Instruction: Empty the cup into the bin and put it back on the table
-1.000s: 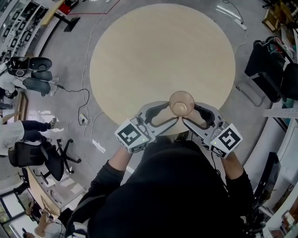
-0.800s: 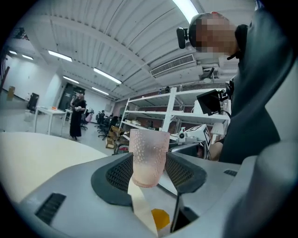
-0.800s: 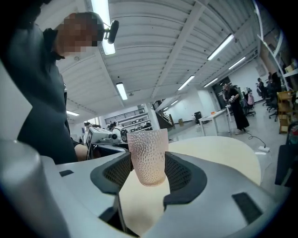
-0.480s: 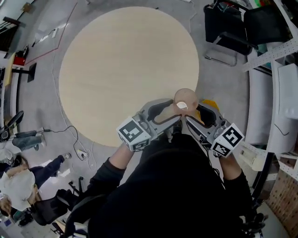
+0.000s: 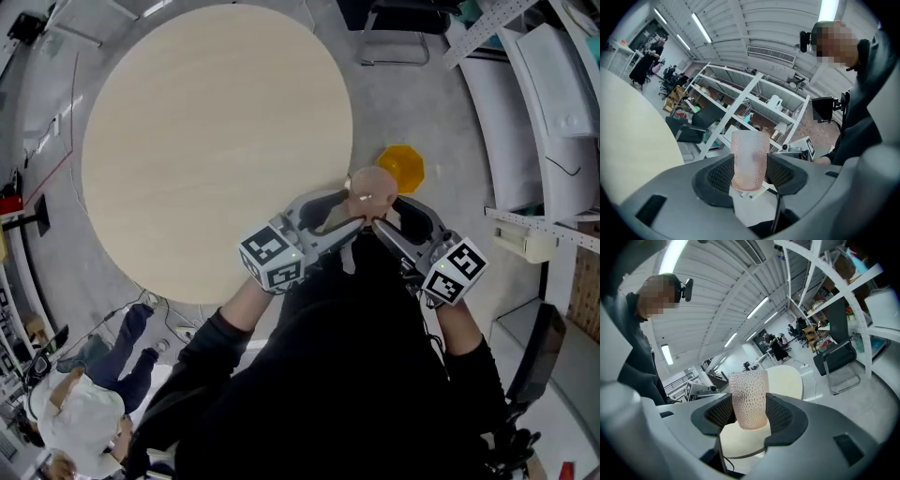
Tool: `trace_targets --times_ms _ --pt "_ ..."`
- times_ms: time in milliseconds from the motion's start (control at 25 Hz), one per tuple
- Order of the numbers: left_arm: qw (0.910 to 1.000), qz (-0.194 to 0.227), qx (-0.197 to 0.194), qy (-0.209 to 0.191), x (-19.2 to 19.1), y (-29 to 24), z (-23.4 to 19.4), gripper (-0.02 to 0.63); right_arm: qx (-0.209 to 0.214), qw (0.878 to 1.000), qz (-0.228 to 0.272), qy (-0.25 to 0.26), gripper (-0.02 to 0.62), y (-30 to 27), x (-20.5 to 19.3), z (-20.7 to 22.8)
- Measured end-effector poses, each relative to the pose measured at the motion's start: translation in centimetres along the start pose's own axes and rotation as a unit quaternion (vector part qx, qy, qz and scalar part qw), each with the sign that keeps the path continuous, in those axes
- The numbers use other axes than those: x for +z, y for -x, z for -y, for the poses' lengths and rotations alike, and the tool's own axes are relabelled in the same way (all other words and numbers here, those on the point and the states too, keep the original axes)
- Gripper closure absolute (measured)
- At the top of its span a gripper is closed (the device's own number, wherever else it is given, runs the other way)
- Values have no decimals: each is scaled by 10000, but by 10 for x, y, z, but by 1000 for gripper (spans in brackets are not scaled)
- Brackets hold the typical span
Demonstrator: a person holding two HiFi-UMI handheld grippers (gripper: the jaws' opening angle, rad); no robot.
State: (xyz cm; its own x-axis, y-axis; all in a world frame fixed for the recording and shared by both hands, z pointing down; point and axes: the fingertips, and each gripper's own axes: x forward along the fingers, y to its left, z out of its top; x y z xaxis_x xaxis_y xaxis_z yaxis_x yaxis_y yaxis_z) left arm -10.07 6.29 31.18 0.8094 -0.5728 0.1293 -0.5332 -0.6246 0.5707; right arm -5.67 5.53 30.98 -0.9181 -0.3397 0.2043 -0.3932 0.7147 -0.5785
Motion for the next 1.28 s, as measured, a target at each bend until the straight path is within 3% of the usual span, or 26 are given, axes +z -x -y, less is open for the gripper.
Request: trace_targets --times_ms 360,800,1280 --pt "9971 -656 -61 367 -42 -76 16 374 -192 9968 299 -721 364 65 -22 59" --pt "9887 -1161 373 870 -113 -190 32 376 12 9921 -247 -1233 364 151 -52 156" --pt "9780 -1463 512 1396 -163 -262 -9 376 -62 9862 -486 -1580 365 167 -82 247"
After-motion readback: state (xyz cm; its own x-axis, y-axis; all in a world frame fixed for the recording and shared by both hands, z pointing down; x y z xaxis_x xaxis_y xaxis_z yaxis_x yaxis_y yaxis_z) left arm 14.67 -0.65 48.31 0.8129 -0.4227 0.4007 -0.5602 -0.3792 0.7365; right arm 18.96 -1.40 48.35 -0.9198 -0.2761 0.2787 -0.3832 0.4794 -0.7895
